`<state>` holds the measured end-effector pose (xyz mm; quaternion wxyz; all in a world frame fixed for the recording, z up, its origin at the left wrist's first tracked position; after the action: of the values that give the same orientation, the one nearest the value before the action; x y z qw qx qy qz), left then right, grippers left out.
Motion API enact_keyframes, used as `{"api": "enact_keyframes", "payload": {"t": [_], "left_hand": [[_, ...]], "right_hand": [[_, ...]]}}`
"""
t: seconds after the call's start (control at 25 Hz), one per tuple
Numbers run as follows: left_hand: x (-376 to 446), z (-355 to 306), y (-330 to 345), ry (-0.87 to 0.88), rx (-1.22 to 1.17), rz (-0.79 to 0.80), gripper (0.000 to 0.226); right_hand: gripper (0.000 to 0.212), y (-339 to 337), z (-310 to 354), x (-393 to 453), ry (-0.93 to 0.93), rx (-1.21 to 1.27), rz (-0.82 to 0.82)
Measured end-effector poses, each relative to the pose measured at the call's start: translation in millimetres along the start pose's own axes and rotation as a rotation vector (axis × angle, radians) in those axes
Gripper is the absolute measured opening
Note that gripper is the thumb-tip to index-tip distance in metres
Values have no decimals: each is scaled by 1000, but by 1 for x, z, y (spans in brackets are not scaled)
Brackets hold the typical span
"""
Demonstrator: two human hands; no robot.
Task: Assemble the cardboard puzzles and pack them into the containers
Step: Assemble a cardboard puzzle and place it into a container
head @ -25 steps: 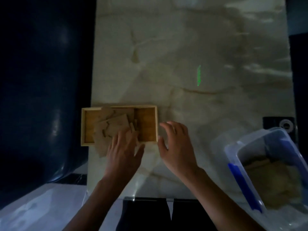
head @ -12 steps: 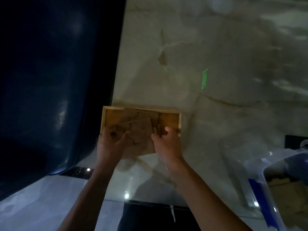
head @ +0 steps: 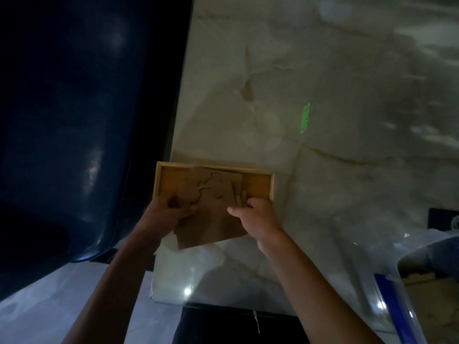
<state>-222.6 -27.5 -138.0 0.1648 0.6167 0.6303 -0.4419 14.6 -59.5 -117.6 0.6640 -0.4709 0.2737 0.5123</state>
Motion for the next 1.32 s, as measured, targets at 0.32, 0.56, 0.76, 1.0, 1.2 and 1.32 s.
{"api": "enact_keyframes", "payload": {"t": [0.32, 0.56, 0.76, 1.0, 1.2, 1.32], "left_hand": [[-34, -81, -14, 478, 87, 128, 35], [-41, -104, -12, 764, 227, 2, 24], [-38, -92, -3, 837, 281, 10, 30], [-43, -95, 5, 937, 295, 35, 32], [-35, -86, 11, 909, 359, 34, 55], [-31, -87, 11, 920, 397, 38, 39]], "right_hand": [[17, -24, 35, -14, -536, -192, 70], [30, -33, 64, -27, -1030, -419, -191], [30, -29, 52, -20, -1047, -433, -219], [44, -24, 49, -15, -1042, -452, -202], [48, -12, 61, -19, -1057, -442, -154], [35, -5, 64, -21, -1080, -426, -107]]}}
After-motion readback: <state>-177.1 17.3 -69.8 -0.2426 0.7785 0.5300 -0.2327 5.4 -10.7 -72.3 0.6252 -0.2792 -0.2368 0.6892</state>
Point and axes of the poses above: each hand's wrist, its own x-axis towards the middle knuckle, its own y-axis out of the palm, z = x × y, the point moved 9 cm from there along x, towards the middle knuckle, and after that the axes turned 10 degrees about -z, right-handed, at the moved point
